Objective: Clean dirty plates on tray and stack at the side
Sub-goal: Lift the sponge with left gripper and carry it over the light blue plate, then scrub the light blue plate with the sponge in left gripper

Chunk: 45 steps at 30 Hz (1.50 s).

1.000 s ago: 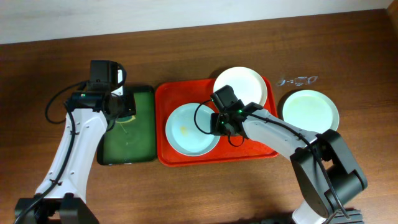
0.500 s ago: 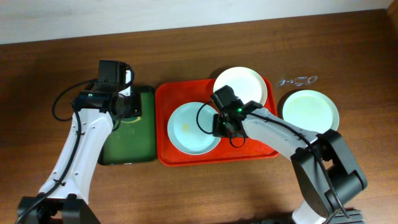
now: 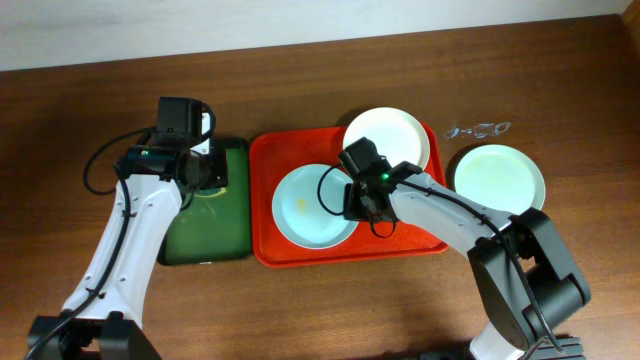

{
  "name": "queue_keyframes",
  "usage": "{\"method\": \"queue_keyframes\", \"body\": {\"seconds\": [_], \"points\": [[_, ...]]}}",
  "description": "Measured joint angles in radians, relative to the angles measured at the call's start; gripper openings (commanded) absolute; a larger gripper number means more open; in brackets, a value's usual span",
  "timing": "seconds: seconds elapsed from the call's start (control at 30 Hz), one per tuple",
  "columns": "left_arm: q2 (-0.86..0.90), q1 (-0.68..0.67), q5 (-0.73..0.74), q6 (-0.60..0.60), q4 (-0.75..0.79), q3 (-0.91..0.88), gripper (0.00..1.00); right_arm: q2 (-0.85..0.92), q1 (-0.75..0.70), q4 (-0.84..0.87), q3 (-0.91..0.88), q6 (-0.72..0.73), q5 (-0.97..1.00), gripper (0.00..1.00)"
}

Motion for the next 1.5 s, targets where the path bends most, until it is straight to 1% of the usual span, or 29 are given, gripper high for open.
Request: {"method": "queue_keyframes", "body": {"seconds": [0.47, 0.53, 0.67, 0.87, 1.0, 1.3, 1.5], "points": [[0.0, -0.029, 0.0, 0.0, 0.0, 0.0, 0.0, -0.003, 0.0, -0.041, 0.003, 0.005, 0.006, 0.04], [0.0, -0.038, 0.0, 0.0, 0.0, 0.0, 0.0, -0.003, 0.0, -0.041, 0.003, 0.025, 0.006, 0.04], [0.003, -0.099, 0.026, -0.005, 0.0, 0.0, 0.0, -0.003, 0.0, -0.038, 0.003, 0.061, 0.006, 0.04], [0.085, -0.196, 0.046, -0.039, 0.012, 0.0, 0.0, -0.003, 0.0, 0.035, 0.002, 0.076, -0.026, 0.04], [0.124, -0.235, 0.062, -0.069, 0.025, 0.0, 0.0, -0.003, 0.0, 0.061, 0.002, 0.079, -0.068, 0.04], [0.132, -0.24, 0.088, -0.11, 0.074, 0.0, 0.0, -0.003, 0.0, 0.061, 0.002, 0.079, -0.079, 0.04], [0.235, -0.24, 0.131, -0.118, 0.113, 0.0, 0.0, -0.003, 0.0, 0.061, 0.002, 0.079, -0.082, 0.04]]}}
